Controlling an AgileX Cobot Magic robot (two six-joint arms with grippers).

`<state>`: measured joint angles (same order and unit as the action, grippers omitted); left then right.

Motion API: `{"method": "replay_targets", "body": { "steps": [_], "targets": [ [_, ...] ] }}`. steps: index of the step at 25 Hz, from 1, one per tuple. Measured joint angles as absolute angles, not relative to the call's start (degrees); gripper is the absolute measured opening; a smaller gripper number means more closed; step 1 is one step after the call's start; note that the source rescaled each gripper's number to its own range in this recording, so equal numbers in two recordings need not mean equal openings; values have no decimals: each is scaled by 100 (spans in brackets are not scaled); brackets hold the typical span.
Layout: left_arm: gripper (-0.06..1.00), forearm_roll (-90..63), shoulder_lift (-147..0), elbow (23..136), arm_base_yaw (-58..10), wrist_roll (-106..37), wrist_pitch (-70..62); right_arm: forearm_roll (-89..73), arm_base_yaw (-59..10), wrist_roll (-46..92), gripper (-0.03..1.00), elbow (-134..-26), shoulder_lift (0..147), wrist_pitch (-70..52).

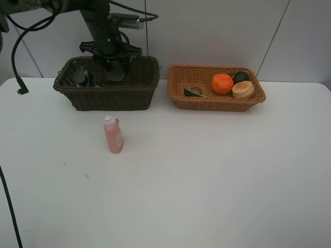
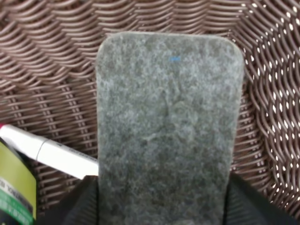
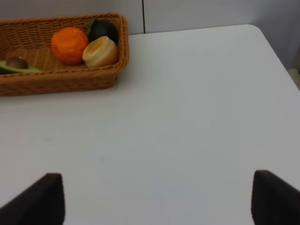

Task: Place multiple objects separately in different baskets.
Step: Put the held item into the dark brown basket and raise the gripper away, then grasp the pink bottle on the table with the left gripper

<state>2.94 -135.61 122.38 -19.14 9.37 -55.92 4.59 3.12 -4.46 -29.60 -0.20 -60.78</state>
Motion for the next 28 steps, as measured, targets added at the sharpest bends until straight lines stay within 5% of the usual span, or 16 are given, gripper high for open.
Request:
{"method": "replay_targets", "body": {
  "steps": [2,5,28],
  "targets": [
    [86,265,-13561,12243,-1914,1066,-5687,459,312,-446,100,-2960,-20,-6078],
    [98,208,-13561,12243,-1914,1109,-5800,459,312,-446,100,-2960,-20,-6078],
    [100,0,-12864,12249,-1989,1538,-6840,459,312,-446,100,-2960,-20,-6078]
  ]
}}
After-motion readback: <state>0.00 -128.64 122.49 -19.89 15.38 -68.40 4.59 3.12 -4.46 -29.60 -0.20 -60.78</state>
